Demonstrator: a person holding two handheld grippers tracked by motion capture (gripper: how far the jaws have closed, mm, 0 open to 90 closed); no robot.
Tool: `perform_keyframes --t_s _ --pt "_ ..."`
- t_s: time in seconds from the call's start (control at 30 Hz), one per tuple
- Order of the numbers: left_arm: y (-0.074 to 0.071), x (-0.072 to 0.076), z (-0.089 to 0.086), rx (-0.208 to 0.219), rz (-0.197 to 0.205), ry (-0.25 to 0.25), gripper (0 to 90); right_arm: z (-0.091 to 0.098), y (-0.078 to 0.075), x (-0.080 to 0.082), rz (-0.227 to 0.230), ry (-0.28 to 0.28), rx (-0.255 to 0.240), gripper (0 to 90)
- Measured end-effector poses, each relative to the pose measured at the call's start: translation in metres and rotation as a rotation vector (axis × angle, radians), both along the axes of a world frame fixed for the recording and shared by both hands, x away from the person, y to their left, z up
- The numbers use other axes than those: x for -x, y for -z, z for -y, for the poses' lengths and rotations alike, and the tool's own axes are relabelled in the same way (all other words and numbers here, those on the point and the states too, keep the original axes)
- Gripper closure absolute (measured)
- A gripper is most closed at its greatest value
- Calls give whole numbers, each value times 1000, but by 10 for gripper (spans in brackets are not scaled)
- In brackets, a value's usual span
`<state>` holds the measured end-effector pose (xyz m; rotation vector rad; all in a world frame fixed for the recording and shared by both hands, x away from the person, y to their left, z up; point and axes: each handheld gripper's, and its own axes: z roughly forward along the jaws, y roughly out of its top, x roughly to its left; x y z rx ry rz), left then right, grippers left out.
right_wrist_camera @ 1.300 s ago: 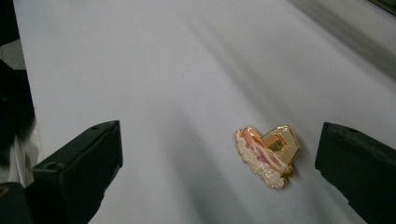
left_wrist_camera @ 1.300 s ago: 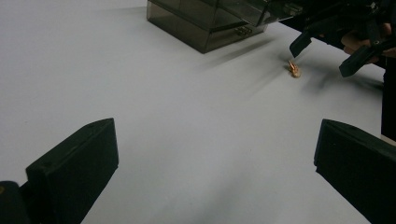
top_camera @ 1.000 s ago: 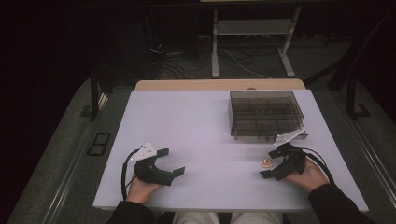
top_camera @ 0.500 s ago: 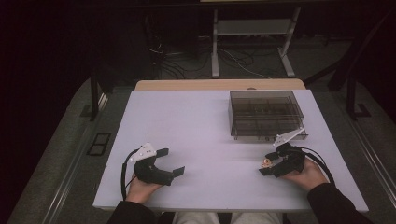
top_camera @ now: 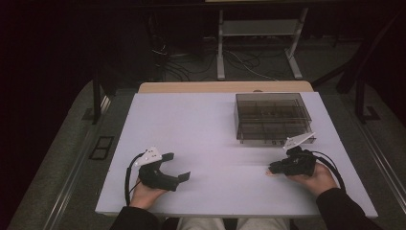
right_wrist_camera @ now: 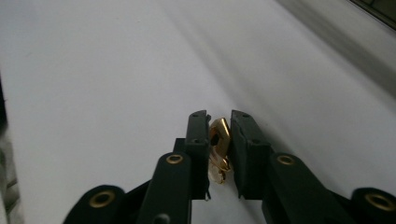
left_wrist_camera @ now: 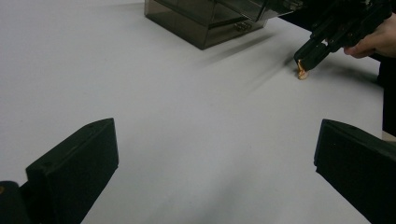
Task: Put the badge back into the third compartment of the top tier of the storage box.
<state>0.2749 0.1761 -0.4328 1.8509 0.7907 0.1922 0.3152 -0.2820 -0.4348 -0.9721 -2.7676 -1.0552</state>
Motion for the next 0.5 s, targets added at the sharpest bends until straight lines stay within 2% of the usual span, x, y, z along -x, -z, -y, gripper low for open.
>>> perform_keyframes --t_s 0.13,0.4,0.5 --pt "0 0 0 -1 0 3 0 2 -3 5 2 -5 22 814" --pt "0 0 0 -1 0 4 0 14 1 8 -53 -7 -9 837" --pt "0 0 0 -1 1 3 0 14 1 9 -52 -13 0 845"
